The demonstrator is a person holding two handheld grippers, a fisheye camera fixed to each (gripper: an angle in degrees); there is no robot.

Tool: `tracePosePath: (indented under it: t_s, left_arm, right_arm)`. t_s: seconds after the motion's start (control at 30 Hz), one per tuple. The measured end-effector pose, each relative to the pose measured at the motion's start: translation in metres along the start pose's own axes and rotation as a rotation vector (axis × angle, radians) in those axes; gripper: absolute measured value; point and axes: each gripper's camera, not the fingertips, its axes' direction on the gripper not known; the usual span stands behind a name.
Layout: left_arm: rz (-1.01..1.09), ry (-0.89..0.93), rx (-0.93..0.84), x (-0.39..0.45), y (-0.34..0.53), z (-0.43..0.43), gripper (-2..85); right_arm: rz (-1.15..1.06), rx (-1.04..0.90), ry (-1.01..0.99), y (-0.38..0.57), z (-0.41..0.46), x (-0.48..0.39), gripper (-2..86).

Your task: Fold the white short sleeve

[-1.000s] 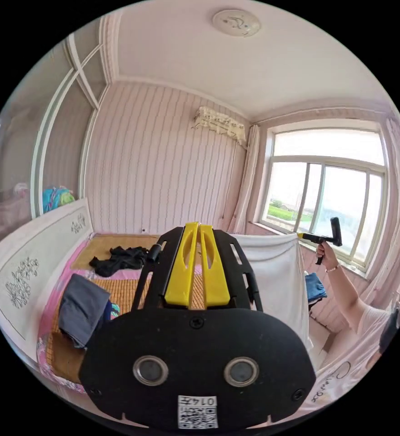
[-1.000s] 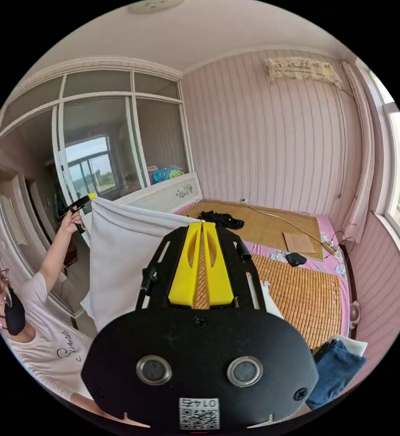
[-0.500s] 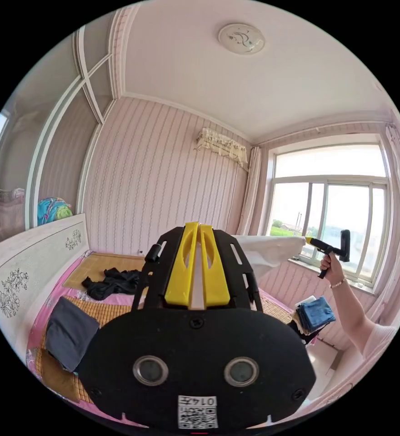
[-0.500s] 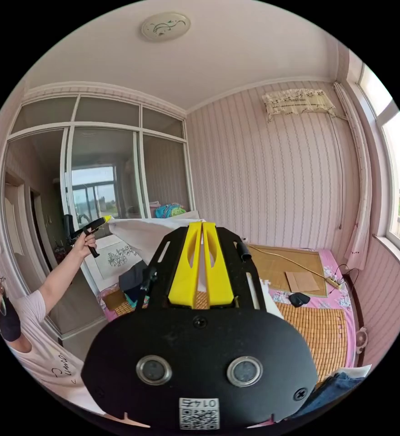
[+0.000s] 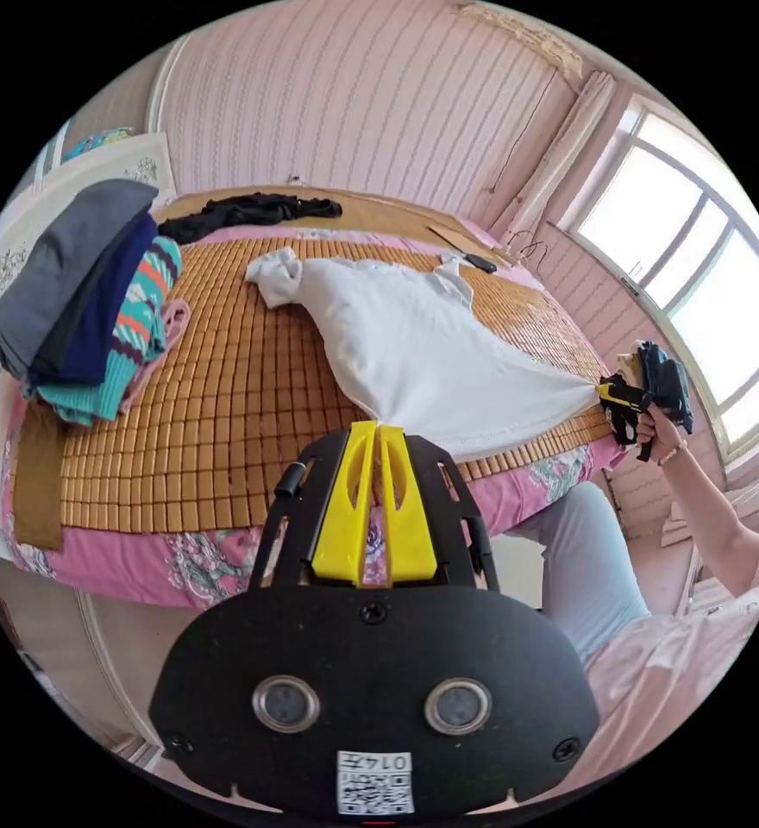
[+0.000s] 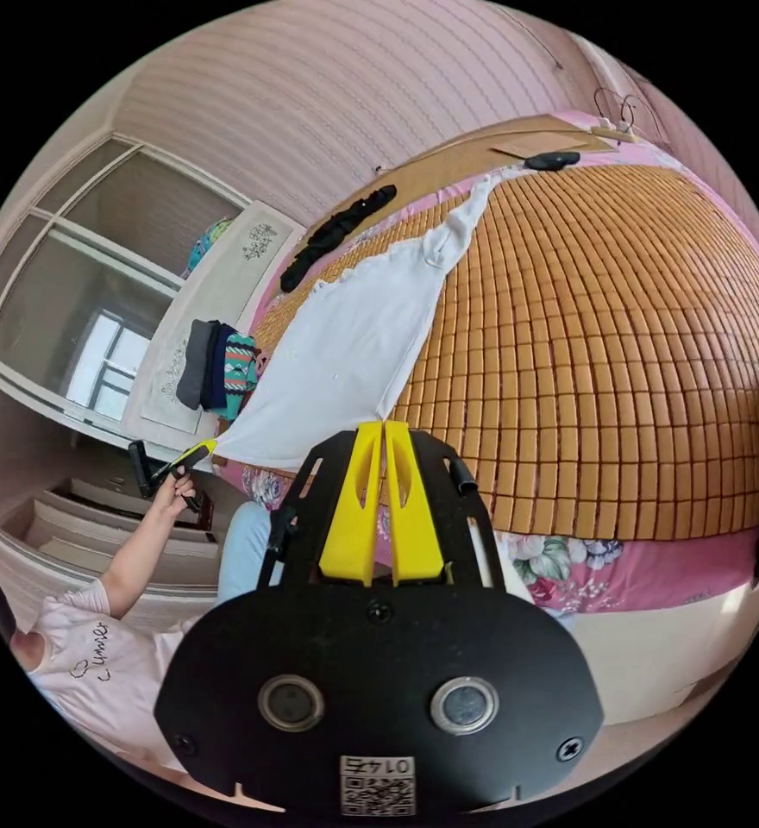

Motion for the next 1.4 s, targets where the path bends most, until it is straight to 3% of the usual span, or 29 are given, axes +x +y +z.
tracePosePath:
  t_s: [0.3,0.63,0.87,1.03,1.4]
  left_arm:
    - [-0.021,0.032,-0.201,-0.041,0.027,0.058,-0.6]
    - [0.021,-0.055,-0.290,-0.061,0.009,0.078,6.2]
    - [0.031,-0.027,-0.347,-0.079,-0.020,0.108,8.2]
    - [0.066,-0.002,-0.457,-0.088,-0.046,0.145,8.3]
    - [0.164,-0.040,-0.474,-0.102,-0.051,0.160,-0.8]
  right_arm:
    - [0.039,-0.196,0.062,0.034,0.034,0.073,-0.1]
    - [-0.003,-0.196,0.202,0.017,0.022,0.101,0.8]
    - [-0.095,-0.322,0.288,-0.009,0.056,0.104,10.3]
    - [-0.116,-0.400,0.375,-0.022,0.067,0.113,5.2]
    - [-0.016,-0.262,0.125,-0.034,0.002,0.155,0.4]
